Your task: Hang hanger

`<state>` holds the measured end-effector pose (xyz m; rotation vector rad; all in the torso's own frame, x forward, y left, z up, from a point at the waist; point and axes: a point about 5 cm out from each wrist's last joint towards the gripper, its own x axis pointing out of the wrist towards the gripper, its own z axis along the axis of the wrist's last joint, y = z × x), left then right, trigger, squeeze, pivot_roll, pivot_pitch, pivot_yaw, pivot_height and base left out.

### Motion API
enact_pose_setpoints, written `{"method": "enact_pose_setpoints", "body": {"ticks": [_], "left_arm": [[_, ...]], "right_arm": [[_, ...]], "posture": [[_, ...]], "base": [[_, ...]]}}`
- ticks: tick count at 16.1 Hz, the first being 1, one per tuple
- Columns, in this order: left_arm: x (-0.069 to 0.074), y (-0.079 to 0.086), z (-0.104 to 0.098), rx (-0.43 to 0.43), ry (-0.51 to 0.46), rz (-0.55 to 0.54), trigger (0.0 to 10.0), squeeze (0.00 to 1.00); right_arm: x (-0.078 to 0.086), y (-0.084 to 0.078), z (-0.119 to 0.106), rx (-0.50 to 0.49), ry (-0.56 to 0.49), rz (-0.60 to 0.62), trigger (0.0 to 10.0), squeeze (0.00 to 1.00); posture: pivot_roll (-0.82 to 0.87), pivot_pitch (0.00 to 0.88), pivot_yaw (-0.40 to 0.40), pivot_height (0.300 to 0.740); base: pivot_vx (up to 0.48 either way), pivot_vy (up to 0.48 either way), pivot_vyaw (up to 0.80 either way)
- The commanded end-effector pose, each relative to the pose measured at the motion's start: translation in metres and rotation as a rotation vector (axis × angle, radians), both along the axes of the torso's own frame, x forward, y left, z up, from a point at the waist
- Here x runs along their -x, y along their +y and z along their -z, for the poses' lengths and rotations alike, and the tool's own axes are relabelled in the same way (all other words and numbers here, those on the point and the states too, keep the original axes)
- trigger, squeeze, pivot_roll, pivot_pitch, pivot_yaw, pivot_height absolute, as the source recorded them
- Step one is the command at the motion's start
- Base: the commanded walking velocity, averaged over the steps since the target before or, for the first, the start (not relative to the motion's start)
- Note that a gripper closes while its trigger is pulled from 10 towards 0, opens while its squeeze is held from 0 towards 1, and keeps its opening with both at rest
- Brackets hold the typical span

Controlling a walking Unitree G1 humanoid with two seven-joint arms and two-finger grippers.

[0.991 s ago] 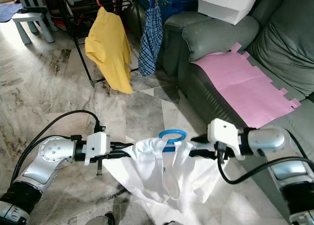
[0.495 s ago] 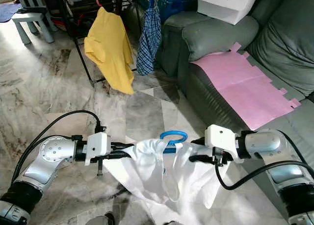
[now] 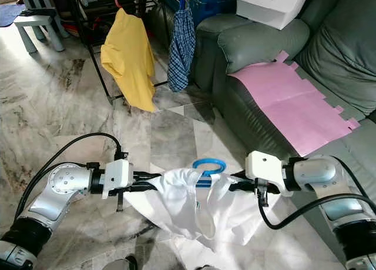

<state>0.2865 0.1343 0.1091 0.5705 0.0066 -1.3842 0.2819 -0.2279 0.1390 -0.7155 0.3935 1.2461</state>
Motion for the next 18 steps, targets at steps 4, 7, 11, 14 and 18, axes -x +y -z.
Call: {"method": "enact_pose_setpoints", "body": {"ticks": [4, 7, 11, 14, 18], "left_arm": [[-0.003, -0.004, -0.007, 0.029, -0.039, 0.012, 0.0, 0.00], [-0.004, -0.004, -0.006, 0.030, -0.040, 0.003, 0.0, 0.00], [-0.018, 0.004, -0.003, 0.059, -0.042, -0.172, 10.0, 0.47], [-0.018, 0.007, 0.001, 0.043, -0.065, -0.186, 10.0, 1.00], [-0.025, 0.011, 0.008, 0.043, -0.060, -0.306, 10.0, 1.00]], "right_arm": [[0.002, -0.003, 0.003, 0.019, 0.015, -0.001, 0.0, 0.00], [0.000, -0.003, 0.003, 0.017, 0.012, 0.005, 0.0, 0.00], [-0.003, -0.003, 0.003, 0.008, -0.012, 0.025, 0.0, 0.00], [-0.004, -0.002, 0.003, 0.000, -0.034, 0.045, 0.0, 0.00], [-0.012, 0.004, 0.016, -0.004, -0.116, 0.159, 0.0, 0.00]], "posture": [[-0.09, 0.150, -0.033, 0.740], [-0.09, 0.146, -0.039, 0.740], [-0.09, 0.142, -0.038, 0.740], [-0.09, 0.142, -0.034, 0.740], [-0.09, 0.145, -0.018, 0.740]], "base": [[0.000, 0.000, 0.00], [0.000, 0.000, 0.00], [0.000, 0.000, 0.00], [0.000, 0.000, 0.00], [0.000, 0.000, 0.00]]}}
